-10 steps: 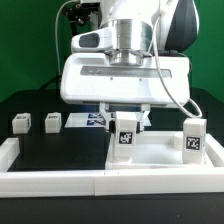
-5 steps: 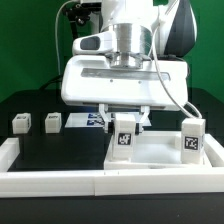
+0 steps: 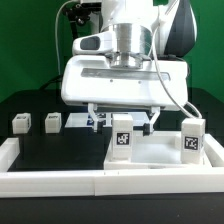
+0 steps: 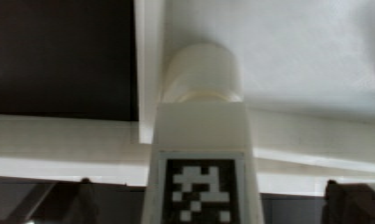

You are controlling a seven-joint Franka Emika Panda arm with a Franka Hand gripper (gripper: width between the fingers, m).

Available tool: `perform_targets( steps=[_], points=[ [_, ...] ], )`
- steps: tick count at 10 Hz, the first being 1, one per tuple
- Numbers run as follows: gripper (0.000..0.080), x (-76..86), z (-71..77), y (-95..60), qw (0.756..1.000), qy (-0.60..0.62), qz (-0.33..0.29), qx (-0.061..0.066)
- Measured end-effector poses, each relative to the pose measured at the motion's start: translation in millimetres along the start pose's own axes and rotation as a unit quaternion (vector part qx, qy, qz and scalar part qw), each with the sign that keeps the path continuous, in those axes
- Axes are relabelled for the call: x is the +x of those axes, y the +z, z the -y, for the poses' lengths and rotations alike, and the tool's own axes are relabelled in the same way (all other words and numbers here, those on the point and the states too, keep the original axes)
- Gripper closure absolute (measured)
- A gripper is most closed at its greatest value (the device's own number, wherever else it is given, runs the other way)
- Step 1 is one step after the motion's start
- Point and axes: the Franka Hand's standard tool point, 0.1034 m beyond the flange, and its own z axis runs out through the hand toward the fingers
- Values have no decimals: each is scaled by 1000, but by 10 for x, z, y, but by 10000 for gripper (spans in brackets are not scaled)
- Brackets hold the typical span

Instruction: Assemble square table

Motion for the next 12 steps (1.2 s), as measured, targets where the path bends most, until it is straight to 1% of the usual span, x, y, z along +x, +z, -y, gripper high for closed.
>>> perform_targets(
  steps=[2,6,7,8,9,10,12],
  points=[
    [151,15,-33,-20,1000,-2,4,-1],
    [151,187,-28,-205,1000,4,11,9],
    [151,177,-11,-198,1000,4,25,13],
    [151,194,-27,-179,1000,5,26,12],
    [151,150,-25,-132,998,7,63,19],
    [151,168,-38,-112,996,9,91,25],
    [151,161,-67,-85,985,13,170,40]
  ],
)
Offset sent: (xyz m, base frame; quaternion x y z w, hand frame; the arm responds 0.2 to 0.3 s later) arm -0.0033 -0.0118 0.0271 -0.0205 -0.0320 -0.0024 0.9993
